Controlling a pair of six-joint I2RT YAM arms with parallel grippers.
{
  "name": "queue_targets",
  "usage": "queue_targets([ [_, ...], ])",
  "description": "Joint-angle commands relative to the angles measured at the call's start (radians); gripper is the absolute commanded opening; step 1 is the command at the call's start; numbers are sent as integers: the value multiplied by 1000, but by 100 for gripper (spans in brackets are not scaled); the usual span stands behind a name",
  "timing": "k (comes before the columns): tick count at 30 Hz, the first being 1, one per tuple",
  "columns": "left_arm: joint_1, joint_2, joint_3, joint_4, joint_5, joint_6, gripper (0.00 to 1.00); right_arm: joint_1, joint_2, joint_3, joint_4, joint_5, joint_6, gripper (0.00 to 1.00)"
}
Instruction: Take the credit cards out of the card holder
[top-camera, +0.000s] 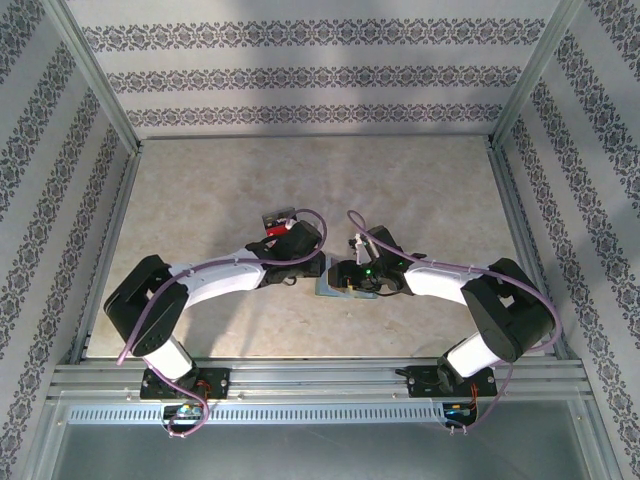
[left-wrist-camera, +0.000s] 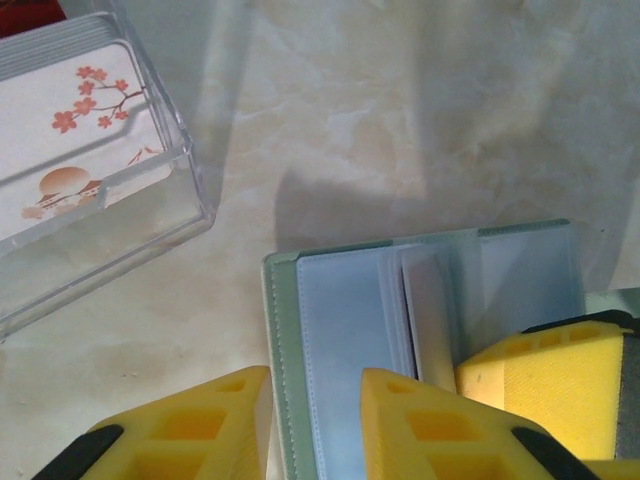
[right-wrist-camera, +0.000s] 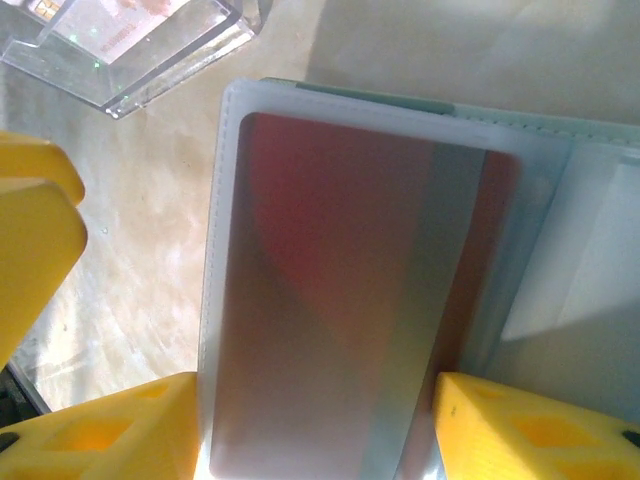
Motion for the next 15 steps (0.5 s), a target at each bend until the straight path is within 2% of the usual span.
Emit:
queue_targets([
  [1,-10,25,37,-3,0,-28,29,-11,-20,-33,12,-17,-68,62],
  [5,-10,63,63,-5,18,-37,29,-17,-32,-54,46,-27,-124,57],
  [15,-10,155,136,-88,19,-24,27,-66,-23,-95,121,-107,-122,57],
])
